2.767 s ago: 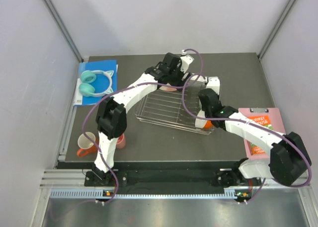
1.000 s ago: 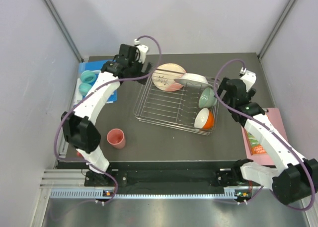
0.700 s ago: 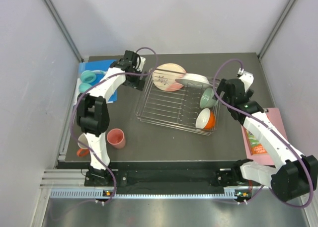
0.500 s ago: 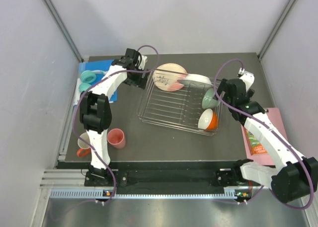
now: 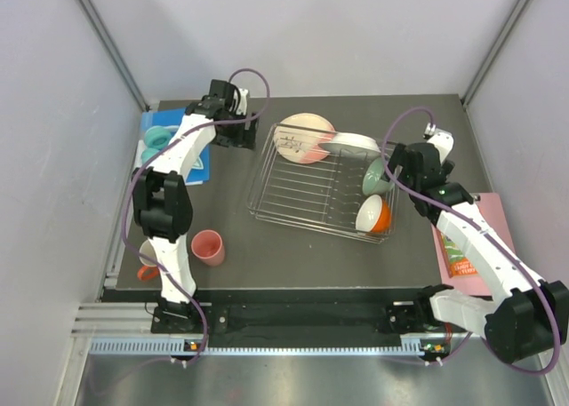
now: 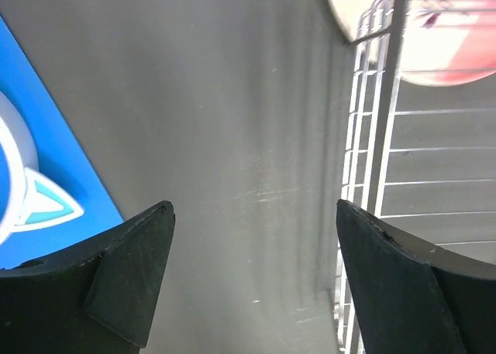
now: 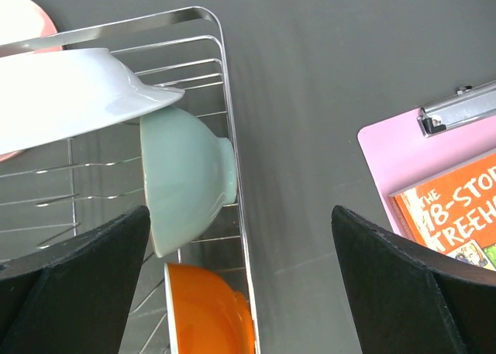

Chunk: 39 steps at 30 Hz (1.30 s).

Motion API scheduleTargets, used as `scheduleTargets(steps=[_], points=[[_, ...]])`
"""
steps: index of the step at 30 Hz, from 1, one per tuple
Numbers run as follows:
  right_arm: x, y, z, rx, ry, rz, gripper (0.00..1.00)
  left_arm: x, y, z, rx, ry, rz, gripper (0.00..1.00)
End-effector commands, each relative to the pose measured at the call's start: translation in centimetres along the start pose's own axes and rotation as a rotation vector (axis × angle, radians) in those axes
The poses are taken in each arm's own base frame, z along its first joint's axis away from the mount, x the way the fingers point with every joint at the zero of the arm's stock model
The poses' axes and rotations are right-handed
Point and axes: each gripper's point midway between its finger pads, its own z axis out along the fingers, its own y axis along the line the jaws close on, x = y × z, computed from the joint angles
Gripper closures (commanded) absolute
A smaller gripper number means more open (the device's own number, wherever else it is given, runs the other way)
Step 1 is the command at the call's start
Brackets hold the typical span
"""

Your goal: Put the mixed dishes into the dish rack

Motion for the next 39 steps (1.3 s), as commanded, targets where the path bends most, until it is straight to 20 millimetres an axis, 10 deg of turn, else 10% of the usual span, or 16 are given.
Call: scheduleTargets(steps=[1, 7, 22, 24, 39], points=[[-1.2, 0.2, -0.2, -0.019, -0.042, 0.010, 0.00, -4.2, -1.7, -3.8, 0.085, -0.160, -0.060, 0.10], [-1.5, 0.0, -0.3, -0.010, -0.041, -0.011, 0.01, -1.4, -6.0, -2.5, 0.315, -0.050, -0.099, 0.13], [-2.6, -0.6, -0.6, 0.017, -0.066, -0.026, 0.00, 1.9, -6.5, 2.5, 0.321, 0.058, -0.080, 0.44], [-2.7, -0.7, -0.6, 0.019, -0.068, -0.021, 0.00, 2.5, -6.4, 2.9, 0.323, 0.074, -0.079, 0.60], [-2.6, -1.8, -0.9, 0.027, -0.072, 0.022, 0.00, 10.2, -10.3, 0.3, 0.322, 0.233, 0.148, 1.00]])
